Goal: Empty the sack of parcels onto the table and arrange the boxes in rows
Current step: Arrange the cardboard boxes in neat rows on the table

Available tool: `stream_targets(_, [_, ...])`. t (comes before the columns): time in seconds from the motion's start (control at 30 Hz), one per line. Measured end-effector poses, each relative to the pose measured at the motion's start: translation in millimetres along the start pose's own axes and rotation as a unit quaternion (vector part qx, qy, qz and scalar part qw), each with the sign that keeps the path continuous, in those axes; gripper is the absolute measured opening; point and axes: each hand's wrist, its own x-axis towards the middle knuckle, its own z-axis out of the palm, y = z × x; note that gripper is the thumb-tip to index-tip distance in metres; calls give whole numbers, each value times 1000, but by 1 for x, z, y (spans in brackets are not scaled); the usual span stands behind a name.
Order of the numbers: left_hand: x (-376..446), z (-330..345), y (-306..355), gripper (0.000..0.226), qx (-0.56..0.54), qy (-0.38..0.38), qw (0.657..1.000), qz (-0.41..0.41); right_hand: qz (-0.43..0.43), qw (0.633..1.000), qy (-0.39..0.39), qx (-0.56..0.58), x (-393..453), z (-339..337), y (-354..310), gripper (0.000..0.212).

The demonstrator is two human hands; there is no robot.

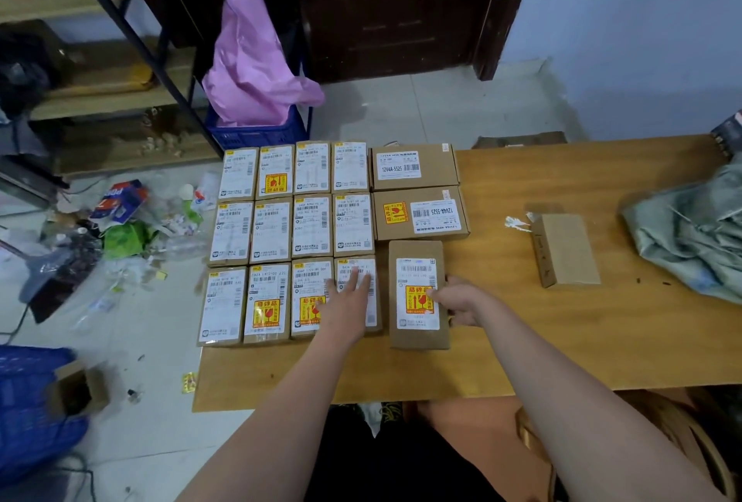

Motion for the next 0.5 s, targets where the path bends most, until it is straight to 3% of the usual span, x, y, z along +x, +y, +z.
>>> stream_targets(0.5, [2, -4, 0, 95, 22, -23, 999, -4, -37, 997, 37, -58, 1, 18, -15, 32])
